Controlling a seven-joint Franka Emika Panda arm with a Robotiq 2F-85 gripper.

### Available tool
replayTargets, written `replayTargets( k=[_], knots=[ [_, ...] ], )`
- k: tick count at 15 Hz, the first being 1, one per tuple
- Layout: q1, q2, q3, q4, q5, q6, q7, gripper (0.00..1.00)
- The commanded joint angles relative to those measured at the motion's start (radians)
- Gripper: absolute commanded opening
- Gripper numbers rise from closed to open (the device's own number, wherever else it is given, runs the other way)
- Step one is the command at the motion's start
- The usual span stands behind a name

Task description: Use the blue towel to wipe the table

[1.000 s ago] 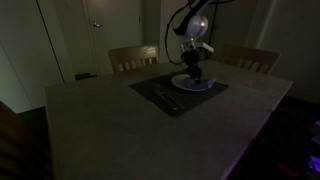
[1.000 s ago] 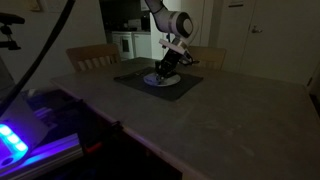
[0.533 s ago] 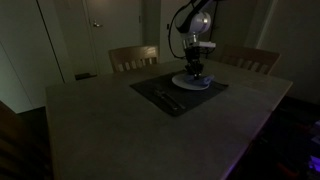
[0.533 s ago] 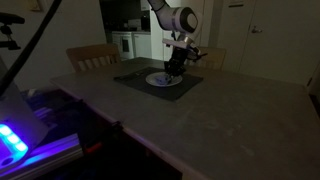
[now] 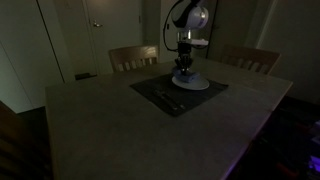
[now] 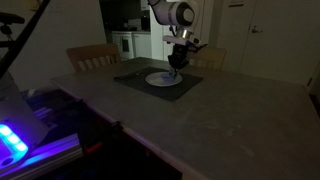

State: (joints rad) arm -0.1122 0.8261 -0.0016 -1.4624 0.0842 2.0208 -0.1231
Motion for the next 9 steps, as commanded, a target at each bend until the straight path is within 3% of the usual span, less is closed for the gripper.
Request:
replayTargets(
  k=[1,9],
  knots=[
    [0.043,-0.025,0.009,0.012,-0.028,0.043,0.003,0.02],
    [0.114,-0.011,0.039,0.109,-0.045,0.002,-0.001,0.02]
  ],
)
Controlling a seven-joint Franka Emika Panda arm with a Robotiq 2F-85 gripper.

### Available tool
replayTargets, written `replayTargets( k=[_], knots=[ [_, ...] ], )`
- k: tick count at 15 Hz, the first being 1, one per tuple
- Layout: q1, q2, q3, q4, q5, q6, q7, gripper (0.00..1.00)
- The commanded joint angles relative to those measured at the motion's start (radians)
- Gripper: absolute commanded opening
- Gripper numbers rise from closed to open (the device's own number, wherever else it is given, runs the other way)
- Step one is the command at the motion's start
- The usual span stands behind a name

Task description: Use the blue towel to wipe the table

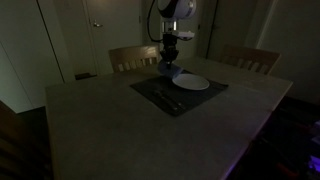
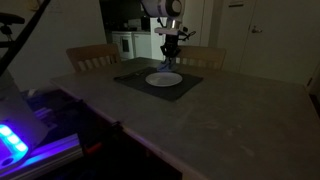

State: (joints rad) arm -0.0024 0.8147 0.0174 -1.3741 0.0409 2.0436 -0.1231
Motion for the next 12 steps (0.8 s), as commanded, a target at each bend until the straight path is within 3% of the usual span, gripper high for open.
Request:
replayTargets(
  k=[1,7,12],
  knots=[
    [0.001,0.006,0.036,0.026,0.012,-0.026,-0.012,0.02],
    [-0.019,0.044,0.095,0.031,0.085,-0.036,-0.061,0.02],
    [-0.019,0.081,0.097,0.035,0.114,0.006,-0.064,0.02]
  ],
)
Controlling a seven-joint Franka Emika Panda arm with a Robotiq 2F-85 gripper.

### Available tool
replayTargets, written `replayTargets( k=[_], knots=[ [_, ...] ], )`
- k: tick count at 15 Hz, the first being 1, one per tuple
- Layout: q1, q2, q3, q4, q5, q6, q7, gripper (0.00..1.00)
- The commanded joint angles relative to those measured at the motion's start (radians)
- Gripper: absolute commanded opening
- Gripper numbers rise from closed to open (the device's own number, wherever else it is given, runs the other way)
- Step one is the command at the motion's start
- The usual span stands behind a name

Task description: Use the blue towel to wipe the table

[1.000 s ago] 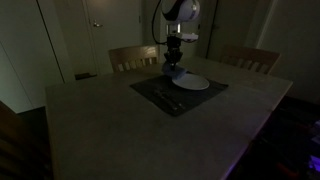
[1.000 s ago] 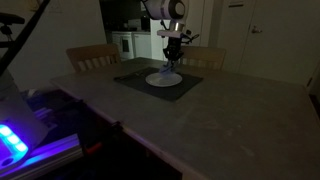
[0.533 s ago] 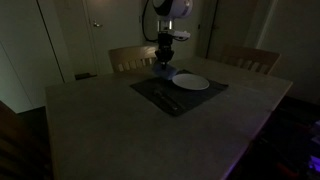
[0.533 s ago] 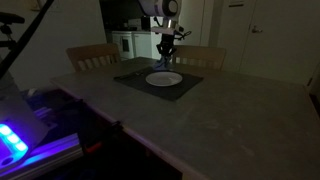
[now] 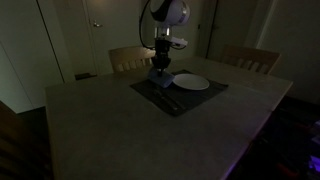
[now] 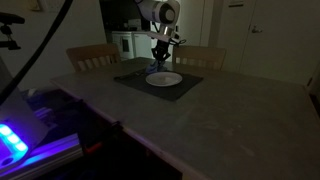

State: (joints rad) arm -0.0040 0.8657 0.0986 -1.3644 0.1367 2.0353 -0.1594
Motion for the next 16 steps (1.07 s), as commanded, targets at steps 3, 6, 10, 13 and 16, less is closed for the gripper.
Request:
replayTargets(
  k=[3,6,10,13,16],
  knots=[
    [-0.013,0.049,0.013,0.031,0.009,0.019,-0.035,0.02],
    [-0.013,0.067,0.013,0.043,0.008,0.023,-0.037,0.02],
    [-0.01,0.082,0.011,0.063,0.003,0.011,-0.034,0.02],
    [-0.016,0.068,0.012,0.067,0.0,-0.025,-0.043,0.42],
    [-0.018,0.026,0.01,0.045,-0.005,-0.03,-0.055,0.64]
  ],
)
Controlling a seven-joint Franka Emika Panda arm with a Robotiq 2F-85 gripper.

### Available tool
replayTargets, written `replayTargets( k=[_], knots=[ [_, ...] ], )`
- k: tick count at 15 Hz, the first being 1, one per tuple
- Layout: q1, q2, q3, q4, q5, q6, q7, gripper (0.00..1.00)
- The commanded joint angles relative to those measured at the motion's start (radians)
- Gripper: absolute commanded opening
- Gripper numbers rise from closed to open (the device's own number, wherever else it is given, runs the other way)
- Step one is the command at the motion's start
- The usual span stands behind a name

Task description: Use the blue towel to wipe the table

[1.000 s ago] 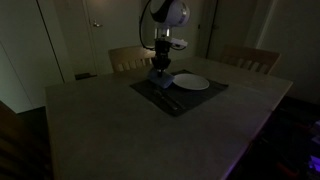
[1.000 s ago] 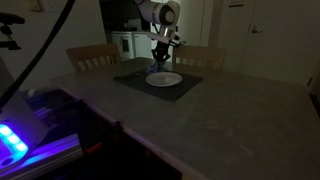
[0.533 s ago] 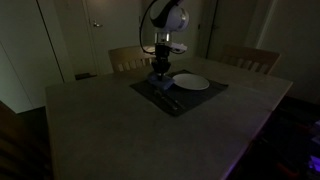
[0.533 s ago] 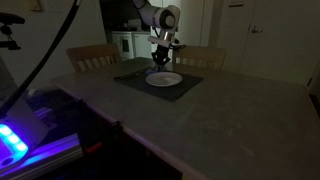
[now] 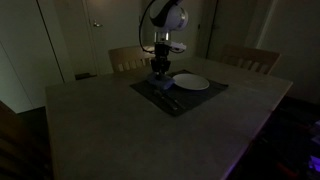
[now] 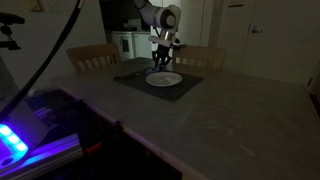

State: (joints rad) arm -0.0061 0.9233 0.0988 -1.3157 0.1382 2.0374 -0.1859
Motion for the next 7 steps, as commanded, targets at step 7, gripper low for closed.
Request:
replayTargets(
  k=[7],
  knots=[
    [0.002,-0.085,-0.007,-0.005,-0.037,-0.127,0.001,1.0]
  ],
)
